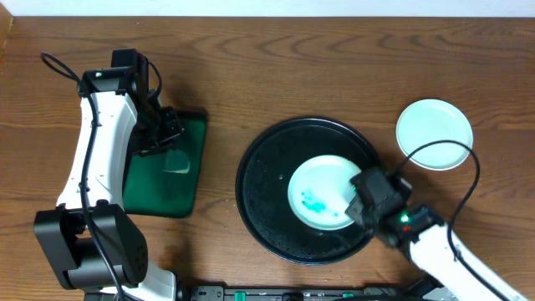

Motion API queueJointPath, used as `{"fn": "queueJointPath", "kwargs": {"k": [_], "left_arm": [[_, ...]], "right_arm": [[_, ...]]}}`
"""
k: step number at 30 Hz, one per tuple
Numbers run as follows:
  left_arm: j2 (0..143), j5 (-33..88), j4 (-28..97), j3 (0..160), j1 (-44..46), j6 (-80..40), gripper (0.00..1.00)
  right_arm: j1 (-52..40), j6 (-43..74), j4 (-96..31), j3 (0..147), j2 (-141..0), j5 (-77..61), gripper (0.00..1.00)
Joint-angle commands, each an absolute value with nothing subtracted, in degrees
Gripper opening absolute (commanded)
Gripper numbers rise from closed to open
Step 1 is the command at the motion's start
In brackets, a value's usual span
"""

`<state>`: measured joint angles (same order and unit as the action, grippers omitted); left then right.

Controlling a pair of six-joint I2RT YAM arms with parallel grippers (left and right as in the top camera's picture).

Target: Clean dirty plates on tray and stack at the side

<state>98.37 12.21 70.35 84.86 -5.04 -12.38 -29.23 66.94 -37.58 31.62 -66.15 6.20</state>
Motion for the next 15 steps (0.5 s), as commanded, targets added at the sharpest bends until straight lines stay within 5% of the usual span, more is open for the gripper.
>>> {"fn": "queueJointPath", "kwargs": {"k": [1,15], "left_arm": [[98.94,17.54,70.5,84.53,-4.6,-9.8,0.07],[98.94,37.36,72.03,84.53,3.51,-2.17,0.07]], "right_arm": [[-26.24,53.71,-33.47,31.4,-71.48,3.64,0.01],[-25.54,51.51,-19.0,31.4,-88.9,-0.82,0.01]]}}
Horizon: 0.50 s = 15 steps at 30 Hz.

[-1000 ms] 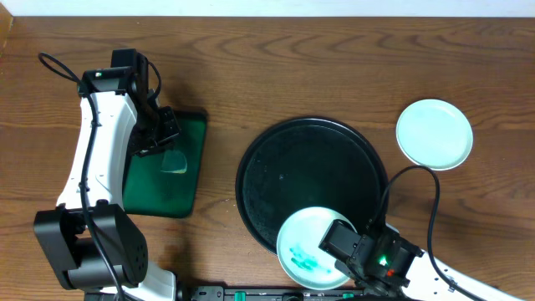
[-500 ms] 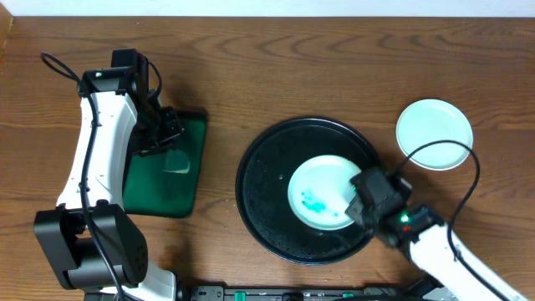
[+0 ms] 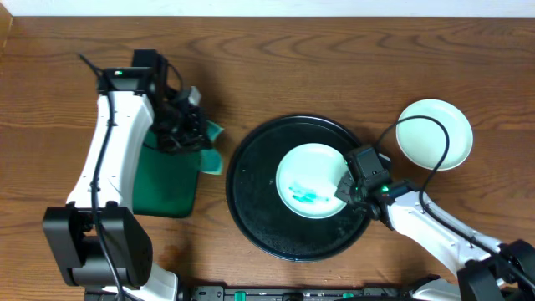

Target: Clean dirty plates on tray and stack at the side

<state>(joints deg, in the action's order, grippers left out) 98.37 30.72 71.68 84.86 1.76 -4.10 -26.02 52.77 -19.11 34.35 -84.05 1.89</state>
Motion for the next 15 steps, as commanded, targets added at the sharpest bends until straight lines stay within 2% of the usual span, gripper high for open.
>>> {"fn": "queueJointPath", "kwargs": {"k": [1,7,15], "left_arm": [[98.94,38.06,72.01,84.53,4.49,-2.17,0.07],[98.94,38.0,71.11,84.53,7.49,-2.52,0.07],[98.94,37.91,70.43,84.53,7.42,-3.27,0.07]], "right_arm": [[-25.54,50.5,-18.26,31.4,-88.88,-1.3,0.01],[-25.65,48.29,-19.66,31.94,-88.73,-2.04,0.01],[-26.04,60.86,-20.53,31.94,-87.94,-12.36,0.01]]}}
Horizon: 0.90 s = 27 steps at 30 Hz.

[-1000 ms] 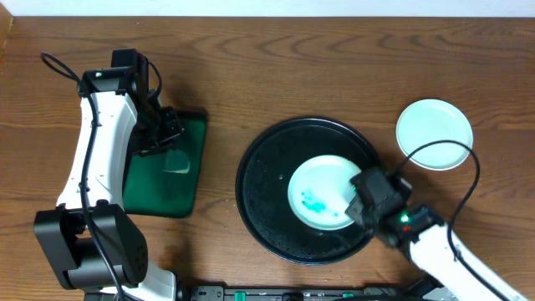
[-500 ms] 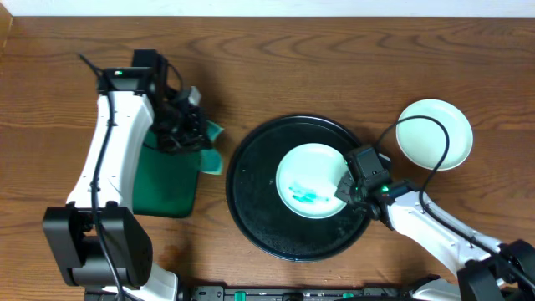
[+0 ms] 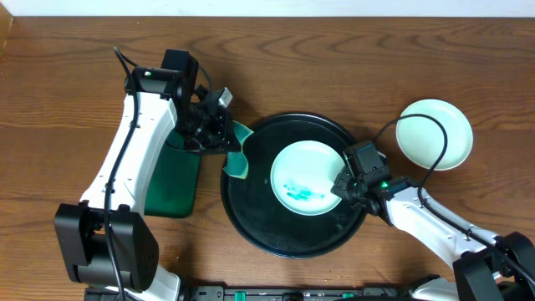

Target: Clean dirty plates on tray and stack at the side

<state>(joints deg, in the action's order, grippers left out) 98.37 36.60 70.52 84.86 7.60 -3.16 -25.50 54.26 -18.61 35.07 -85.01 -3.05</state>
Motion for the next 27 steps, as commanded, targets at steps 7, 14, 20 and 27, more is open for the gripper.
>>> {"fn": "queueJointPath", "kwargs": {"k": [7,14,20,27], "left_arm": [[98.94,35.07,68.9,84.53,7.42,-4.99,0.07],[98.94,34.85,68.03,84.53,7.42,-4.97,0.07],[98.94,34.87,67.33,84.53,7.42,-4.97,0.08],[98.94,34.87,67.24,84.53,7.42,-4.97,0.07]], "right_arm": [[-26.72,62.11,-19.05,31.99,-84.9,-13.56,0.01],[-27.64,52.64,-22.9,31.99,-82.24,-7.79,0.17],[-31.22,55.31,-23.86,32.01,-76.82,-7.29,0.24],[-35.31,55.57,-22.24,32.58,-68.77,-2.31,0.37]]}}
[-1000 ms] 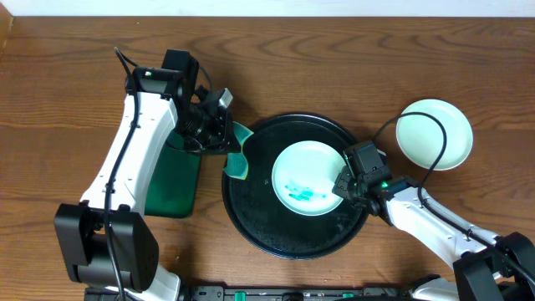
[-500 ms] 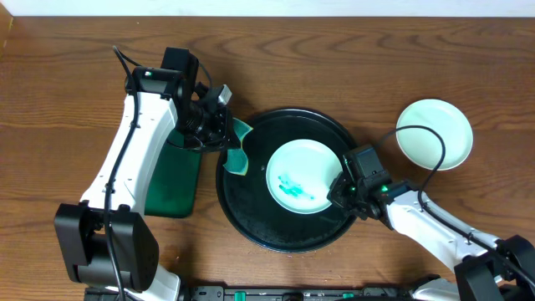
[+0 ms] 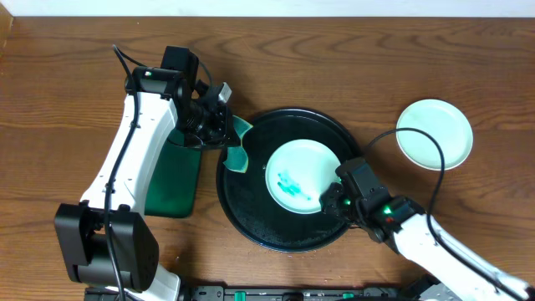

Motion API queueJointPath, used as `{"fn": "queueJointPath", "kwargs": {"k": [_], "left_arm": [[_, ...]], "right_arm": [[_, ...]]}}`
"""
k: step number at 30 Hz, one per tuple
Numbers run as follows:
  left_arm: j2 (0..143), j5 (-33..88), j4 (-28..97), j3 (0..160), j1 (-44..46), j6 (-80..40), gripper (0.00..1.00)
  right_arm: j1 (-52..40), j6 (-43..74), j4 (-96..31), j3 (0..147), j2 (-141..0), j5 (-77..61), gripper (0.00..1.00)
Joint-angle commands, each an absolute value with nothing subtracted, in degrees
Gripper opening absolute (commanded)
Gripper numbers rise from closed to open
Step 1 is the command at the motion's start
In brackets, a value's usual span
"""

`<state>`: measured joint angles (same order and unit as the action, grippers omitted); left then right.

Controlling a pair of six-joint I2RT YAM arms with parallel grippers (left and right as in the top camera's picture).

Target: Clean dirty plates on tray and stack at the side

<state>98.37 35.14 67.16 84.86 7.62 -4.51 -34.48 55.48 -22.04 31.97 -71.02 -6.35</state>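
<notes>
A white plate (image 3: 297, 174) smeared with teal marks lies on the round black tray (image 3: 251, 213) in the middle of the overhead view. My right gripper (image 3: 334, 201) sits at the plate's lower right rim and looks shut on it. My left gripper (image 3: 219, 127) is shut on a teal cloth (image 3: 239, 149) that hangs over the tray's upper left edge, a little left of the plate. A clean white plate (image 3: 435, 134) rests on the table at the right.
A dark green mat (image 3: 171, 184) lies on the table left of the tray, partly under the left arm. The right arm's black cable loops between the tray and the clean plate.
My right gripper now sits lower on the dirty plate's rim, and plate and tray lie slightly further left. The left gripper with the cloth has barely moved at the tray's upper left edge.
At first my left gripper was down on the green mat and my right gripper was at the dirty plate's right rim. Then the left gripper held the teal cloth right of the mat, later at the tray's edge. Tray and plate shifted left meanwhile.
</notes>
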Motion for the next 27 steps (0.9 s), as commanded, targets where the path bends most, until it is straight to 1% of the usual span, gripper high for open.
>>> {"fn": "queueJointPath", "kwargs": {"k": [1,2,3,5,6,8,10,11,12,14,16,17,20,24,27], "left_arm": [[98.94,34.87,67.24,84.53,7.42,-4.97,0.07],[98.94,34.87,67.24,84.53,7.42,-4.97,0.07],[98.94,34.87,67.24,84.53,7.42,-4.97,0.07],[98.94,34.87,67.26,84.53,7.42,-4.97,0.07],[98.94,34.87,67.26,84.53,7.42,-4.97,0.07],[98.94,34.87,67.24,84.53,7.42,-4.97,0.07],[98.94,34.87,67.24,84.53,7.44,-4.97,0.07],[98.94,34.87,67.24,84.53,7.44,-4.97,0.07],[98.94,34.87,67.24,84.53,7.44,-4.95,0.07],[98.94,34.87,67.24,84.53,7.44,-4.95,0.07],[98.94,34.85,67.24,84.53,7.44,-4.95,0.07],[98.94,34.87,67.24,84.53,7.44,-4.97,0.07],[98.94,34.87,67.29,84.53,7.44,-4.97,0.08],[98.94,34.89,67.44,84.53,7.44,-4.97,0.07],[98.94,34.89,67.44,84.53,7.44,-4.97,0.07]], "right_arm": [[-35.22,54.59,-22.33,32.62,-68.23,-0.73,0.34],[-34.96,53.19,-22.28,32.62,-67.96,0.67,0.3],[-34.5,51.42,-22.33,32.69,-67.92,1.74,0.29],[-33.01,46.85,-22.24,32.73,-67.96,2.17,0.31],[-31.86,42.06,-21.74,32.73,-68.12,2.44,0.35],[-29.61,30.33,-19.79,32.73,-68.58,2.35,0.39],[-27.31,17.19,-17.89,32.93,-69.06,0.3,0.45],[-26.13,12.4,-17.3,33.28,-69.3,0.08,0.49],[-25.12,9.69,-17.08,33.82,-69.36,0.14,0.54],[-23.16,3.88,-16.27,35.46,-69.52,-0.19,0.58],[-22.11,0.86,-15.16,36.62,-70.02,-0.6,0.63],[-21.41,0.4,-14.35,37.23,-70.63,-1.58,0.64],[-19.2,-1.37,-11.51,38.02,-73.69,-7.49,0.62],[-17.34,-1.58,-8.49,38.76,-80.4,-12.86,0.56],[-16.91,-1.58,-8.34,39.94,-85.67,-15.94,0.55]]}}
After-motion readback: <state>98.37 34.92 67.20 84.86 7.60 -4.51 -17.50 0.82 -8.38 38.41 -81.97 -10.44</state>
